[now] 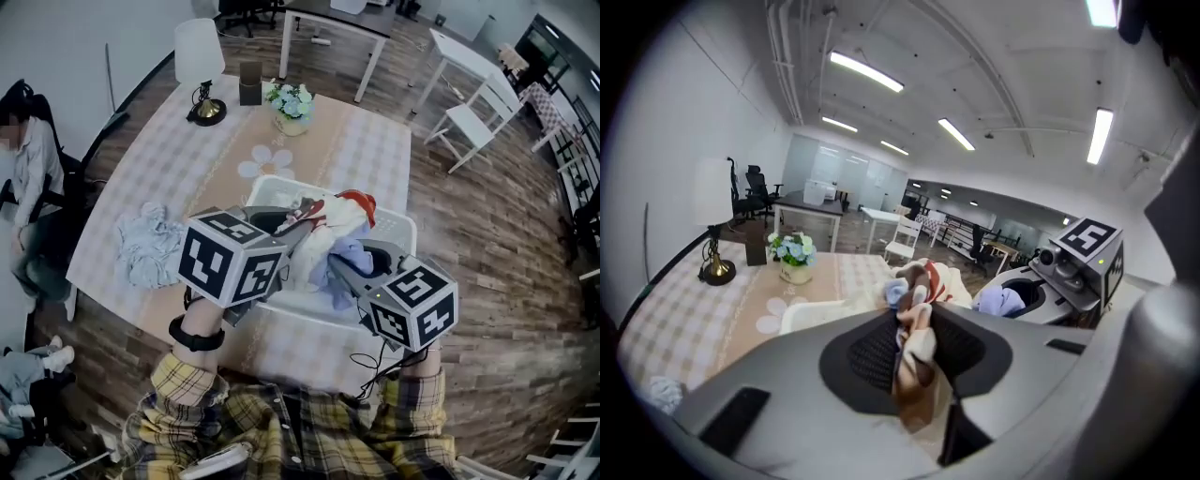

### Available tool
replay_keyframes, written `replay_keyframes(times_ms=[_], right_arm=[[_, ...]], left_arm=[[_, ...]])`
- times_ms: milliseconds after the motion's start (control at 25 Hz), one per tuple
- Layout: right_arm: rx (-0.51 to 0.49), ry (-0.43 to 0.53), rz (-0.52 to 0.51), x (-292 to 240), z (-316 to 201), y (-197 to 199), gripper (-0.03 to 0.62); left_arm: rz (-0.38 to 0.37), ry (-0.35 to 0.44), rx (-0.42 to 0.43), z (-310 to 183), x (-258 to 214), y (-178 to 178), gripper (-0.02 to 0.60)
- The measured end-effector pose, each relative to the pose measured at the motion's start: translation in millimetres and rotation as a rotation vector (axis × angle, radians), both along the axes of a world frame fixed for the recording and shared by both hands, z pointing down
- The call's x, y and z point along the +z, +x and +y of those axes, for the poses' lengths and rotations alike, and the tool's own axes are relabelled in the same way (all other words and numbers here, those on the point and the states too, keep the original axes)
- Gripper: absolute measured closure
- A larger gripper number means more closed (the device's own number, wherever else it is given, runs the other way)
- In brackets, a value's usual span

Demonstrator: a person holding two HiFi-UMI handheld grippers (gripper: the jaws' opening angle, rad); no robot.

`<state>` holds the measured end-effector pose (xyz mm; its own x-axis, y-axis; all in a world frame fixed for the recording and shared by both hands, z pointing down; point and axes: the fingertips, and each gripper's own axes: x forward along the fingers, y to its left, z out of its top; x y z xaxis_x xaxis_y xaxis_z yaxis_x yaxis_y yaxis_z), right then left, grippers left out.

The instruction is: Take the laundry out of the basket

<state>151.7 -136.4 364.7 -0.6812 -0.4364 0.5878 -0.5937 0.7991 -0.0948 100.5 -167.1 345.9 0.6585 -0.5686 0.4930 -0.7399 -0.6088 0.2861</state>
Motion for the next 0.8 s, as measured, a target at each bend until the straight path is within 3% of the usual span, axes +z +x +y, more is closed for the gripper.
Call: replay_keyframes(times_ms=[320,800], right_arm=[[-0.008,0.139,-0.081,-57,-5,-88,0.48],[-0.068,0.163,-0.114,-72,-19,-295,0.48]], left_arm=[[0.08,0.146,-0.056,5,-61,-93,0.474],[0.068,0.182,-0.138,-6,-82,-296,0.476]])
